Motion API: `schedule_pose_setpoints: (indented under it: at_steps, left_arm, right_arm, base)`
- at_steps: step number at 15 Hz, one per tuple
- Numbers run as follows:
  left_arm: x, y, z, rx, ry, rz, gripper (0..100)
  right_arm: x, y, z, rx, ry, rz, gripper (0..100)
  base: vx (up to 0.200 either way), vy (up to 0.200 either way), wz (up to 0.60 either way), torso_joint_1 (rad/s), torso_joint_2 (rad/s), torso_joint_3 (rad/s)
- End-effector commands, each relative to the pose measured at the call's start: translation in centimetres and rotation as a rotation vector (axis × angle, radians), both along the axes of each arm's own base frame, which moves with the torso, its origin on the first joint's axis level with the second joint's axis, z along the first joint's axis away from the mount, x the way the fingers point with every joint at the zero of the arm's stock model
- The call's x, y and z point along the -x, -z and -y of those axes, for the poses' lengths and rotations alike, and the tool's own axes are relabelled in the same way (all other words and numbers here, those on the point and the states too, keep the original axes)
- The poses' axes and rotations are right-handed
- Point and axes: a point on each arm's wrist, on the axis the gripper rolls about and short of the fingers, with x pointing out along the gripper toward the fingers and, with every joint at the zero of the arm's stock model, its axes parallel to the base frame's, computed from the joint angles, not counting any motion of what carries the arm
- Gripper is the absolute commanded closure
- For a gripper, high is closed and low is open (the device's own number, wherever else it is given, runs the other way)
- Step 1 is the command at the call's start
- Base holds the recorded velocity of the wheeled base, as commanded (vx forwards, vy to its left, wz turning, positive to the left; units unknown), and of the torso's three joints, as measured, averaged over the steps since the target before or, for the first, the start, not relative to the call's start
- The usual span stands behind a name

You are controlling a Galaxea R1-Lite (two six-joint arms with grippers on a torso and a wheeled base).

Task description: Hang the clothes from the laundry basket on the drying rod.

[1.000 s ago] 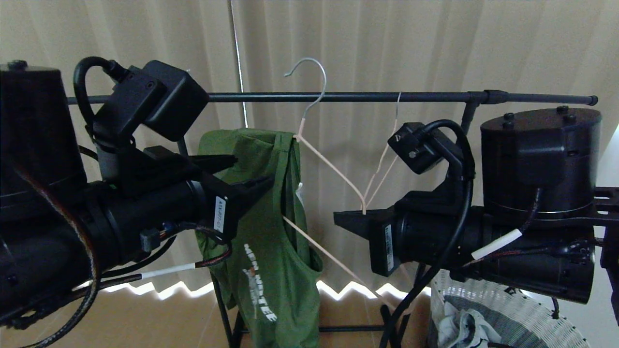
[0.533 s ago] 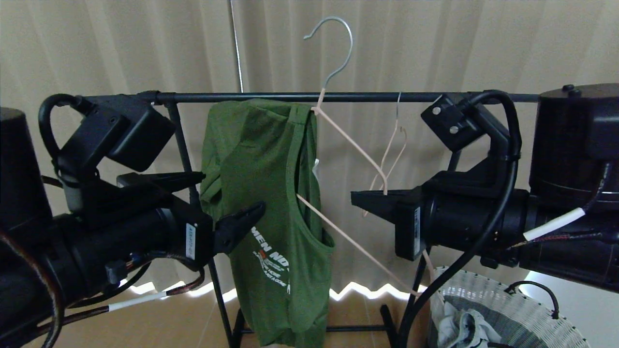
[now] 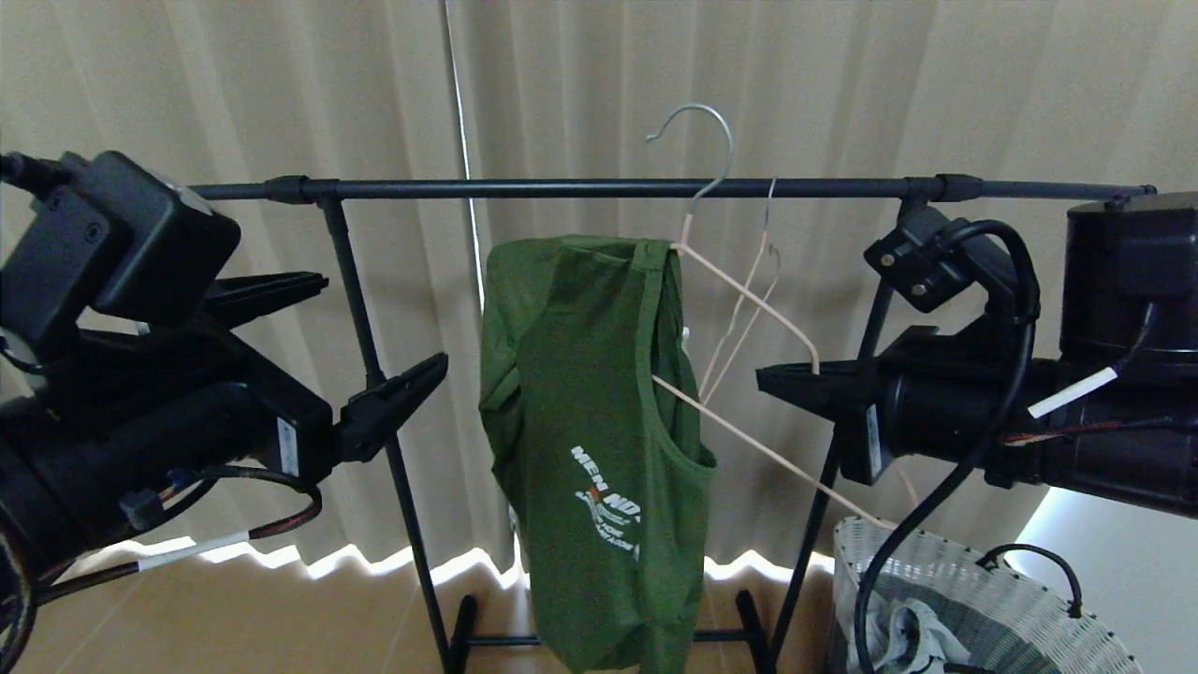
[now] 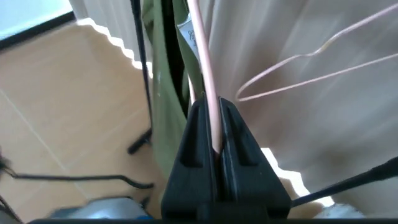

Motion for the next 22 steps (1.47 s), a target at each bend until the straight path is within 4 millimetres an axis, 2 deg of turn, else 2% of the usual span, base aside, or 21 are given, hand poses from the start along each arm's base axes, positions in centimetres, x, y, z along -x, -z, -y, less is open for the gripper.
schedule_pose_setpoints:
  at_steps: [1, 5, 8, 13, 14, 16, 20, 22]
  left_arm:
    - [-1.3, -0.1, -0.8, -0.082, 0.014, 0.040, 0]
    - [-3.0, 0.7, -1.2, -0.130, 0.071, 0.020, 0]
    - [-3.6, 0.9, -0.9, -0.173, 0.092, 0.030, 0]
    - [-4.6, 1.2, 0.3, -0.286, 0.221, 0.082, 0]
    - [-4.5, 1.3, 1.4, -0.285, 0.281, 0.085, 0]
    - [-4.6, 1.5, 2.3, -0.288, 0.313, 0.083, 0]
    - [-7.5, 1.8, 4.0, -0.368, 0.324, 0.111, 0]
    - [-8.1, 1.7, 4.3, -0.372, 0.321, 0.115, 0]
  right_arm:
    - [0.5, 0.1, 1.2, 0.007, 0.004, 0.004, 100]
    - [2.7, 0.5, 3.1, -0.005, -0.047, -0.027, 100]
    - [2.4, 0.6, 3.7, -0.039, -0.121, -0.058, 100]
    - [1.2, 1.3, 2.7, -0.015, -0.191, -0.063, 100]
    - [1.0, 1.6, 2.5, -0.006, -0.196, -0.071, 100]
    - [1.2, 1.7, 2.0, -0.009, -0.231, -0.078, 100]
    - [0.9, 2.2, 0.9, 0.037, -0.289, -0.064, 100]
    - [1.1, 2.4, 0.7, 0.052, -0.307, -0.061, 100]
  base:
    - [0.000, 0.000, 0.00, 0.000, 0.00, 0.000]
    - [0.000, 0.000, 0.00, 0.000, 0.00, 0.000]
    - [0.000, 0.000, 0.00, 0.000, 0.00, 0.000]
    - [0.000, 0.000, 0.00, 0.000, 0.00, 0.000]
    - [0.000, 0.000, 0.00, 0.000, 0.00, 0.000]
    - [0.000, 0.000, 0.00, 0.000, 0.00, 0.000]
    - [0.000, 0.000, 0.00, 0.000, 0.00, 0.000]
    - [0.000, 0.000, 0.00, 0.000, 0.00, 0.000]
